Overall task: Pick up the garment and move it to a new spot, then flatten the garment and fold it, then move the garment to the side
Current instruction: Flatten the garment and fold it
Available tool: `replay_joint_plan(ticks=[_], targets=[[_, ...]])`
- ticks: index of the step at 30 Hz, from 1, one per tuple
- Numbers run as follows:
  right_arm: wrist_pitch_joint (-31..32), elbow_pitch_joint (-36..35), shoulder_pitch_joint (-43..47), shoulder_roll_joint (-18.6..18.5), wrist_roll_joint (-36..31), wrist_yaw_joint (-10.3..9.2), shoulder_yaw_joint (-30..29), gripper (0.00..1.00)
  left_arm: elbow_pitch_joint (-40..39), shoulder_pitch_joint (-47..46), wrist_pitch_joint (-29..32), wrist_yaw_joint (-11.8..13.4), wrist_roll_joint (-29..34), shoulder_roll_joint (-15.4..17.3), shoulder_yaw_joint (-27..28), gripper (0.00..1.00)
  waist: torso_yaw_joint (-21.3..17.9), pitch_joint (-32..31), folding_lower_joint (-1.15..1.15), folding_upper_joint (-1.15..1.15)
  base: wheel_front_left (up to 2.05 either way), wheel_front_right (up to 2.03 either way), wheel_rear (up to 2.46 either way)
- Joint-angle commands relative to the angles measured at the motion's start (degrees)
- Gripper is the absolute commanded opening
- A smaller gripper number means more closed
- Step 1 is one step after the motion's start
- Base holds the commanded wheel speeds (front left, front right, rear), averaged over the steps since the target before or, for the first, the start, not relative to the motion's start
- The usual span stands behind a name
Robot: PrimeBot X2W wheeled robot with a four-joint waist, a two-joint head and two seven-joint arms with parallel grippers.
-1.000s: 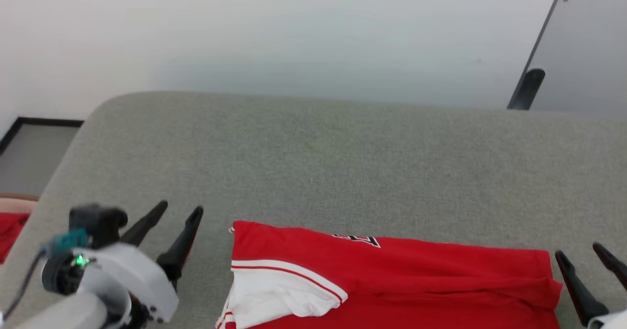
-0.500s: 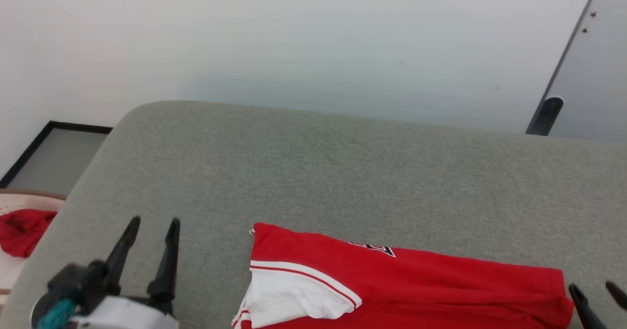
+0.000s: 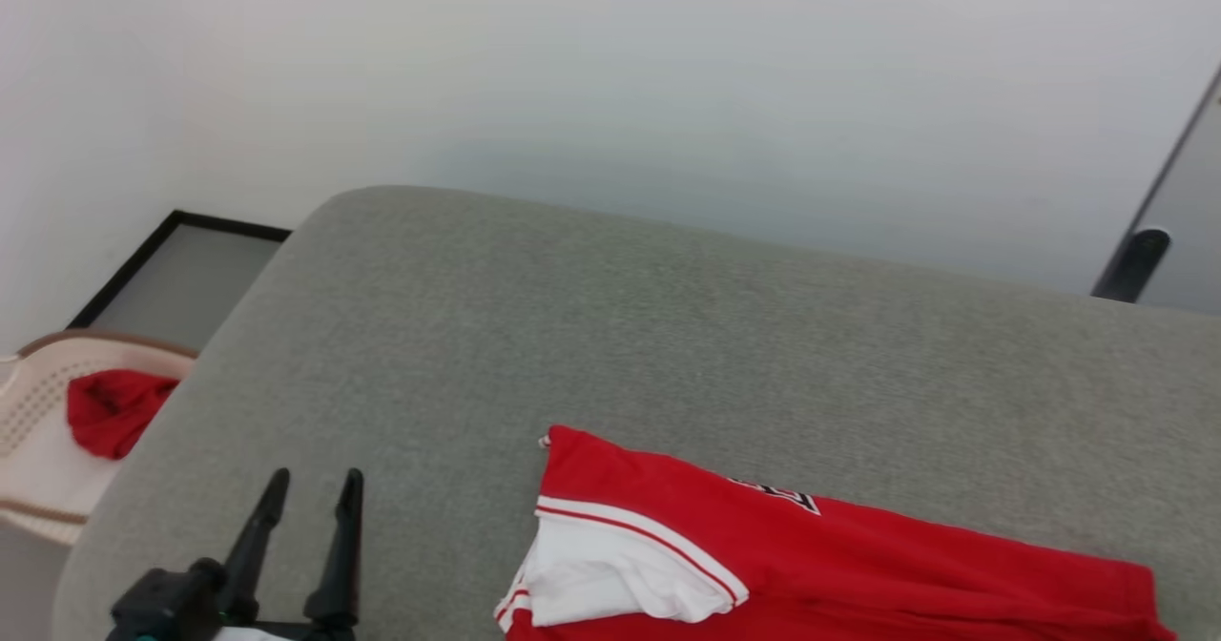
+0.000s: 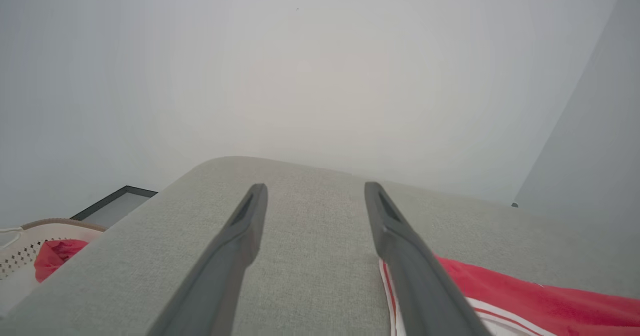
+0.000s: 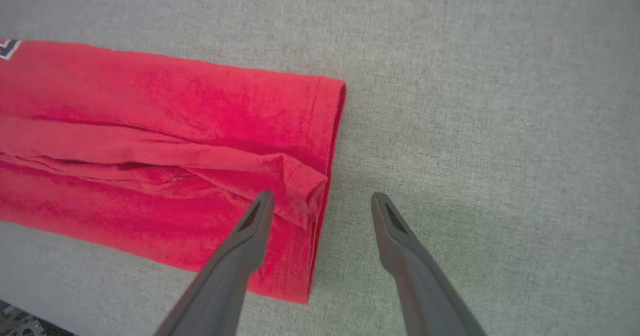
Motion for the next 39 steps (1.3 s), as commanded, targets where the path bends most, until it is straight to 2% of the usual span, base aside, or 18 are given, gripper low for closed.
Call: replay_joint_plan(ticks=[1, 10, 20, 21, 23, 26, 39], targets=[[1.2, 1.1, -1.0, 0.4, 0.3, -0.03, 0.0, 1.0, 0.5, -0.4, 0.0, -0.6, 0.4, -0.6, 0.0, 1.0, 1.5, 0.2, 0.0, 0.0, 0.0, 0.0, 0.0], [4.9, 11.1, -5.8, 2.8, -0.3, -0.03, 0.8, 1.0, 2.2, -2.3, 0.0, -1.9, 1.5, -3.1, -1.1, 1.0, 4.6, 1.9, 0.0, 0.0, 0.0, 0.0, 0.0], [5.4, 22.0, -11.8, 2.5, -1.6, -0.07, 3.8, 1.0, 2.3, -3.6, 0.0, -1.9, 0.4, -3.8, -2.1, 1.0, 5.6, 3.4, 0.0, 0.0, 0.0, 0.0, 0.0], [6.1, 22.9, -12.2, 2.7, -1.2, -0.07, 4.4, 0.93, 2.3, -3.7, 0.0, -1.9, 0.4, -3.8, -2.2, 1.0, 5.6, 3.5, 0.0, 0.0, 0.0, 0.0, 0.0], [6.6, 24.3, -13.3, 3.0, -0.6, -0.07, 5.4, 0.0, 2.4, -3.9, 0.0, -1.9, -0.1, -4.0, -2.4, 1.0, 5.7, 3.6, 0.0, 0.0, 0.0, 0.0, 0.0], [6.9, 26.0, -14.4, 3.0, 1.5, -0.05, 6.1, 0.0, 2.5, -4.3, 0.0, -1.9, -0.8, -4.3, -2.7, 1.0, 5.8, 3.9, 0.0, 0.0, 0.0, 0.0, 0.0], [3.6, 29.9, -17.2, -3.8, 3.9, -0.47, 5.7, 0.0, 3.7, -4.4, 0.0, -1.8, -2.4, -3.9, -2.8, 1.0, 4.6, 4.4, 0.0, 0.0, 0.0, 0.0, 0.0]])
